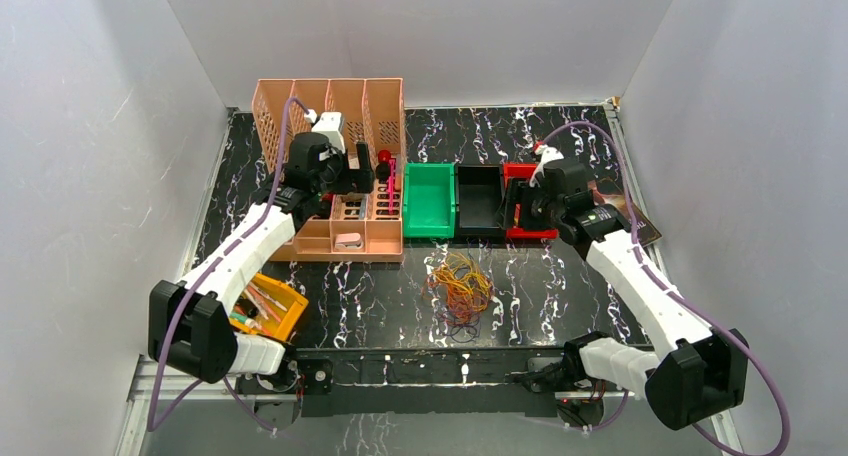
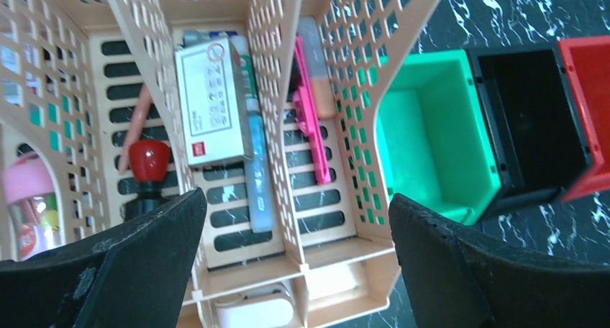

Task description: Untangle the cables

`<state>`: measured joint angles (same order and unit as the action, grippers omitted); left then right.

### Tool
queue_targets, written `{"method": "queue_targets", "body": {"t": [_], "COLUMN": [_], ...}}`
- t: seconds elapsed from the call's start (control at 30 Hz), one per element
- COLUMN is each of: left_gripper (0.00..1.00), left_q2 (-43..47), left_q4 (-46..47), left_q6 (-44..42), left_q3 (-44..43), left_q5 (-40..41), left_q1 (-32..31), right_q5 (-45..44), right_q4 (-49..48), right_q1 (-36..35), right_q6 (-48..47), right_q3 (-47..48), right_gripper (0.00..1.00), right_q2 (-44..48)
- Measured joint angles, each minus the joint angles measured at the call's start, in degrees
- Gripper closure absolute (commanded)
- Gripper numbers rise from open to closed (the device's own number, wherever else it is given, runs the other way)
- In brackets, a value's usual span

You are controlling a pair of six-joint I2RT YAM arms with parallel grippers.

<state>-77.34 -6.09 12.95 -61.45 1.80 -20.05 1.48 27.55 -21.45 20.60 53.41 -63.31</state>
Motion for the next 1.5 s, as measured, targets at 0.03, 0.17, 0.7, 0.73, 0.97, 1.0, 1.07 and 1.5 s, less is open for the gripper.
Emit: {"method": "queue_targets", "body": {"t": [0.03, 0.17, 0.7, 0.73, 0.97, 1.0, 1.07, 1.5], "left_gripper": [0.02, 0.02, 0.02, 0.02, 0.01, 0.02, 0.02, 0.02], "left_q2": [0.2, 3.3, 14.0, 14.0, 14.1, 14.1, 14.1, 13.9], "left_q4": [-0.6, -3.4, -10.3, -10.5, -10.6, -10.6, -10.3, -9.3], "left_q6": [0.5, 2.2, 2.3, 1.9, 0.8, 0.7, 0.5, -0.8], "left_q3": [0.1, 1.3, 8.6, 8.6, 10.3, 10.6, 11.1, 11.4], "left_q5": [-0.9, -2.2, -4.5, -4.5, -4.8, -4.9, -4.9, -5.0], "left_q1": [0.0, -1.0, -3.3, -3.3, -3.3, -3.3, -3.3, -3.3], "right_q5": [1.9, 7.7, 9.0, 8.9, 9.9, 10.0, 10.4, 15.4], "right_q4": [0.0, -0.1, -4.3, -4.4, -4.1, -4.1, -4.1, -4.1], "right_q1": [0.0, -0.5, -10.7, -10.7, -10.8, -10.8, -10.8, -10.9], "right_q6": [-0.9, -2.0, -8.5, -8.9, -11.7, -11.9, -12.2, -15.7], "right_q3": [0.0, 0.0, -2.6, -2.6, -1.0, -0.9, -0.8, 2.4], "right_gripper": [0.32, 0.35, 0.55, 0.56, 0.54, 0.54, 0.54, 0.6], "right_q2": [0.0, -1.0, -17.7, -18.2, -21.9, -21.8, -21.6, -22.1]}}
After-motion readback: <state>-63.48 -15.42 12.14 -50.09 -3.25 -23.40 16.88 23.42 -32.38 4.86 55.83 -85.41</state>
